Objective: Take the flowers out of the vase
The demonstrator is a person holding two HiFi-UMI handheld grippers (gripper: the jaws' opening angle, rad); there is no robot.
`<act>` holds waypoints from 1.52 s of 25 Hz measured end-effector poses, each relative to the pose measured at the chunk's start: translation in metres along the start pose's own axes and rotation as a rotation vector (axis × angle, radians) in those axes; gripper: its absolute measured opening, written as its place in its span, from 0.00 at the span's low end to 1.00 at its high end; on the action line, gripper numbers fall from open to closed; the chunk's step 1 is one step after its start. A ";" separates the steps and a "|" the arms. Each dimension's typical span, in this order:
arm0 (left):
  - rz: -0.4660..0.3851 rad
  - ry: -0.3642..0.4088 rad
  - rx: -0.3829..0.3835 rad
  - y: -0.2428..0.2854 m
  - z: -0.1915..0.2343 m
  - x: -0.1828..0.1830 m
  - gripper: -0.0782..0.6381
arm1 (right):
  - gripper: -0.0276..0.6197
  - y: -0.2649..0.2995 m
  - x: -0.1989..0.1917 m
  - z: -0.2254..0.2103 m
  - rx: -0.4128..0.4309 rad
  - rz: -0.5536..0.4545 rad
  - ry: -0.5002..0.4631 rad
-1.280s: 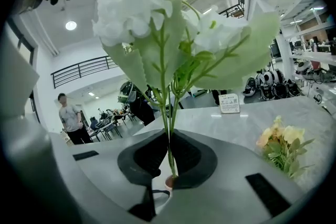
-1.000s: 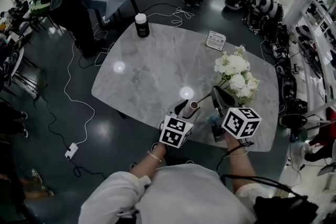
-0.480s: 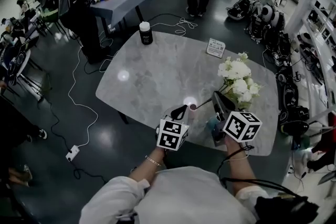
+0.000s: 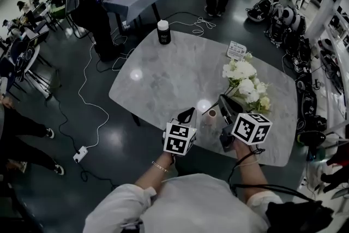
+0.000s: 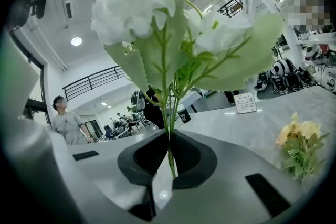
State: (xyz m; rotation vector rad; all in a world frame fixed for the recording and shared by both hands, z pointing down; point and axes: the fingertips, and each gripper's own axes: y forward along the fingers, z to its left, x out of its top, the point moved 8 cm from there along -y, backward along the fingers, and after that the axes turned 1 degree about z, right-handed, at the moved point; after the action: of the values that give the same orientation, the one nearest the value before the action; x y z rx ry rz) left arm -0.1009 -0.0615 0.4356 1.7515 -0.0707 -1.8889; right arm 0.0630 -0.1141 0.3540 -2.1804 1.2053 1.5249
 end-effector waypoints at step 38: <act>0.220 0.023 -0.129 0.089 0.173 -0.027 0.12 | 0.07 0.230 -0.102 -0.033 -0.373 0.355 0.283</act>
State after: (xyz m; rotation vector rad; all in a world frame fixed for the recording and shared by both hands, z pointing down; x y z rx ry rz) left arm -0.2309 -0.1818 0.5210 1.6087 -0.1254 -1.6778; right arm -0.0939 -0.2301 0.5163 -2.6023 1.5748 1.7362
